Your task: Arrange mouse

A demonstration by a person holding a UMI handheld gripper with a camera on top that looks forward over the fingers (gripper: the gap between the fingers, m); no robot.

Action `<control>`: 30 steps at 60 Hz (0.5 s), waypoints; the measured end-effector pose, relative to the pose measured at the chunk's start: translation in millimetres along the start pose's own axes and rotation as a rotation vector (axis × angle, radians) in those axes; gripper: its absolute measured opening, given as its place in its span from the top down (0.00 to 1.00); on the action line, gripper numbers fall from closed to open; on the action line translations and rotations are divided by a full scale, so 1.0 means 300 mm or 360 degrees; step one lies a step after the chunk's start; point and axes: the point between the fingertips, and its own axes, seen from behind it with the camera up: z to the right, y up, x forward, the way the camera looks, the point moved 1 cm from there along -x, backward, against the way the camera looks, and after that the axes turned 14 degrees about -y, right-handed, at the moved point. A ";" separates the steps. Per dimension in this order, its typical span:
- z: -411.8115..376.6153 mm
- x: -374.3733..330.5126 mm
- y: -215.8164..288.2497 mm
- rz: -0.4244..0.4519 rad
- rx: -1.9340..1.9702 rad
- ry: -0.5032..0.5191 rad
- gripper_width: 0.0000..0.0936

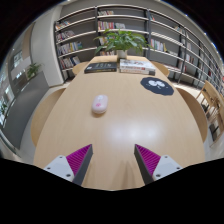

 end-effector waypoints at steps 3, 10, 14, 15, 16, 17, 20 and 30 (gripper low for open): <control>-0.068 0.068 0.021 -0.0013 -0.0005 0.0000 0.08; -0.179 0.190 0.132 -0.0023 0.0027 0.0015 0.08; -0.222 0.257 0.191 -0.0021 0.0027 -0.0001 0.08; -0.231 0.274 0.206 -0.0021 0.0023 -0.0003 0.08; -0.239 0.289 0.220 -0.0021 0.0020 -0.0004 0.08; -0.246 0.305 0.234 -0.0021 0.0017 -0.0007 0.08; -0.262 0.355 0.286 -0.0016 0.0021 -0.0021 0.08; -0.311 0.470 0.380 -0.0020 -0.0021 -0.0040 0.16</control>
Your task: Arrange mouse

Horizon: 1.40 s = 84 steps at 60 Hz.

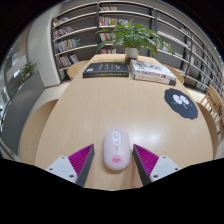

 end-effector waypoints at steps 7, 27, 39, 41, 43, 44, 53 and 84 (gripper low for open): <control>-0.017 0.033 0.037 0.0001 -0.0014 0.0006 0.33; 0.008 0.041 0.037 -0.0083 -0.0041 0.0021 0.66; 0.166 -0.128 0.351 0.0154 -0.0047 0.0035 0.66; 0.211 -0.162 0.447 0.0229 -0.0037 0.0035 0.66; 0.267 -0.184 0.551 0.0302 -0.0035 0.0026 0.66; 0.296 -0.200 0.598 0.0340 -0.0035 0.0019 0.66; 0.604 -0.249 0.990 0.0635 0.0041 -0.0046 0.66; 1.013 0.580 0.590 0.0094 0.0061 -0.0064 0.66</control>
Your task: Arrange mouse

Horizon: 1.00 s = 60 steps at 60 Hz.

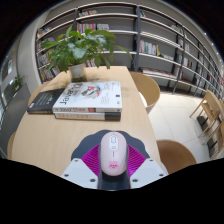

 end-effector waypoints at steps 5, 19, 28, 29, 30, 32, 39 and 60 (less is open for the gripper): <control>-0.004 0.049 -0.075 -0.0070 -0.0013 -0.0005 0.65; 0.003 0.062 -0.107 -0.0156 -0.0008 -0.0022 0.47; -0.012 -0.070 -0.010 -0.0075 -0.0004 -0.0018 0.08; -0.014 -0.098 0.003 -0.0053 0.0003 -0.0017 0.07; -0.016 -0.124 0.017 -0.0034 0.0009 -0.0019 0.08; -0.020 -0.183 0.041 -0.0003 0.0018 -0.0027 0.08; -0.064 -0.424 0.120 0.0135 0.0048 -0.0026 0.08; -0.249 -1.060 -0.065 0.0298 0.0065 0.0000 0.09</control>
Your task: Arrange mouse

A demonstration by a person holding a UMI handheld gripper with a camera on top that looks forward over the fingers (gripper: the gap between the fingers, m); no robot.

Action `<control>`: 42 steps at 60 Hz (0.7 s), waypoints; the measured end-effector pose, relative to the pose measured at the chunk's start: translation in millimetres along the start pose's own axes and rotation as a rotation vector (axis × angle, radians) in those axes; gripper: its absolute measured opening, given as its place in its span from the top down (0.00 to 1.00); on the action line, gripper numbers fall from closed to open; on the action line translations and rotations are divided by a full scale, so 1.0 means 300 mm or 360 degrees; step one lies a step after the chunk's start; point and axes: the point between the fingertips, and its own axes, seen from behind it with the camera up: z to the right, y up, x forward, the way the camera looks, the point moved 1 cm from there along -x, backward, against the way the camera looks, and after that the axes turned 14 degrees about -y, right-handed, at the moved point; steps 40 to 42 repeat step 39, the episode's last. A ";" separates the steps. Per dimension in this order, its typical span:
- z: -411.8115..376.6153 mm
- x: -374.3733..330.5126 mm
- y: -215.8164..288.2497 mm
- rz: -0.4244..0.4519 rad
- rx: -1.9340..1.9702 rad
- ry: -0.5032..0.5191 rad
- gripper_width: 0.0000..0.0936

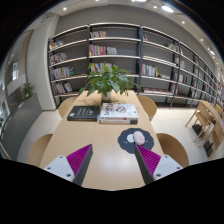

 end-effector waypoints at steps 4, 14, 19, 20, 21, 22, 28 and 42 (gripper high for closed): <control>-0.031 -0.095 -0.054 0.0003 -0.0003 0.0001 0.09; -0.083 -0.265 -0.146 0.0006 0.0004 -0.0001 0.08; -0.097 -0.324 -0.176 0.0008 0.0005 0.0004 0.08; -0.097 -0.338 -0.186 0.0008 0.0003 0.0002 0.08; -0.099 -0.345 -0.190 0.0007 0.0002 0.0002 0.08; -0.102 -0.352 -0.196 0.0008 0.0003 0.0003 0.08; -0.106 -0.384 -0.221 0.0001 0.0011 0.0008 0.08; -0.103 -0.424 -0.244 -0.0003 -0.0006 0.0008 0.08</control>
